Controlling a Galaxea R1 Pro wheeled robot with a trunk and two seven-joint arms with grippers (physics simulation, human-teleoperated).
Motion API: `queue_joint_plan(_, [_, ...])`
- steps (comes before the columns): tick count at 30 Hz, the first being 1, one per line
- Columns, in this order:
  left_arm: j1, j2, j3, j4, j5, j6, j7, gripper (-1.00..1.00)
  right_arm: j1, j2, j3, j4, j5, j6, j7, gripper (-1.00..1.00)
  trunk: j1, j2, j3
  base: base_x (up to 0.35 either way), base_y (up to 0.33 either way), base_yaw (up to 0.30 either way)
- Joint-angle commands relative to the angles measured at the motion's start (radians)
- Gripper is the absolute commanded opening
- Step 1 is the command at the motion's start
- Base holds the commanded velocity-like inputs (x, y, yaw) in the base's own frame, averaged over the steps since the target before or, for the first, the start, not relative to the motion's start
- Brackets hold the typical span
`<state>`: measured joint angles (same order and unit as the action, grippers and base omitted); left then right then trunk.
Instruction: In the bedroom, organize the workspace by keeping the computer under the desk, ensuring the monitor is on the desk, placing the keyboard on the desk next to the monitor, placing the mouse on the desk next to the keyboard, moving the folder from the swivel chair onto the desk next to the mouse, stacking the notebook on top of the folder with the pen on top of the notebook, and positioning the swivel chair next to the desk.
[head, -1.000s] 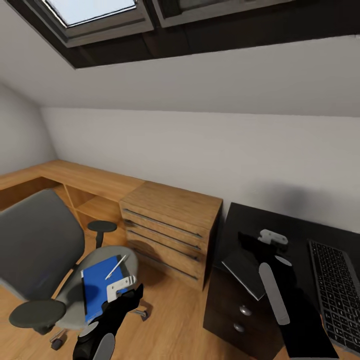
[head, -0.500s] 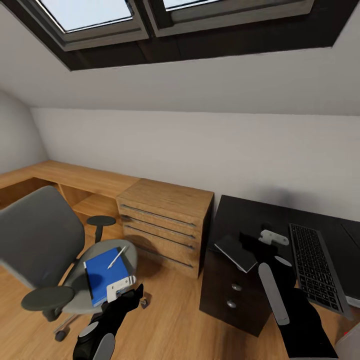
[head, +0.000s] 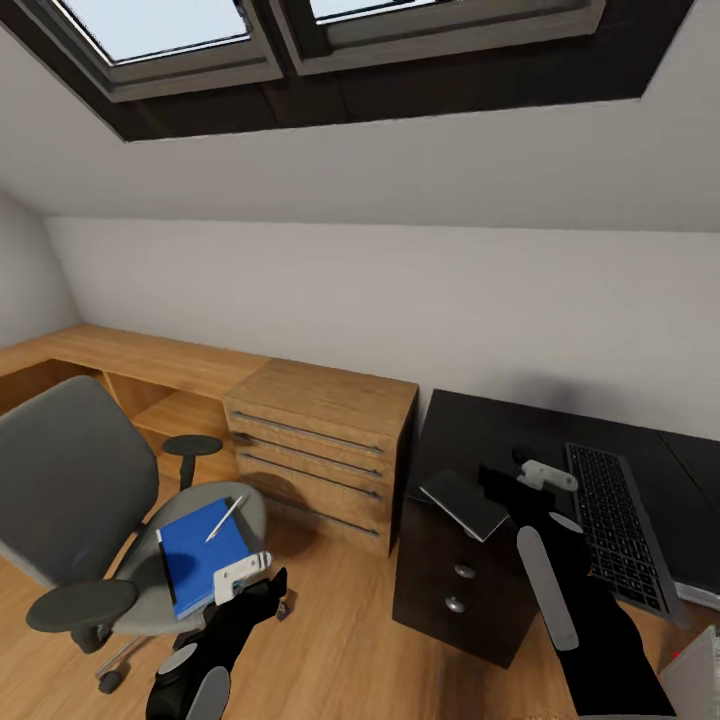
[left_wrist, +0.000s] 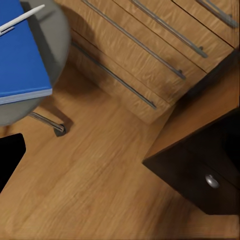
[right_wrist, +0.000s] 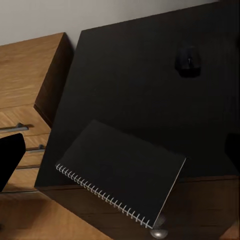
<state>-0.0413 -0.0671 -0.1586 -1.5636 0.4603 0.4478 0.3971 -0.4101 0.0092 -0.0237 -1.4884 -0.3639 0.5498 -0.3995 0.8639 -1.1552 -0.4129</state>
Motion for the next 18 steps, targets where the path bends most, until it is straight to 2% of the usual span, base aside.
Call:
queue_joint_plan(1, [0.000,0.000,-0.001,-0.001,0.011,0.002,0.009,1.00,-0.001,0.001,-0.001,0.000,-0.010,0.002,-0.008,1.00,0.000,-0.001,-0.001,0.000,0.000,-0.250])
queue_joint_plan(18, [0.000,0.000,-0.001,-0.001,0.009,0.002,0.009,1.00,-0.001,-0.004,-0.002,-0.001,-0.009,0.002,-0.009,1.00,0.000,-0.001,0.009,0.000,0.000,-0.272])
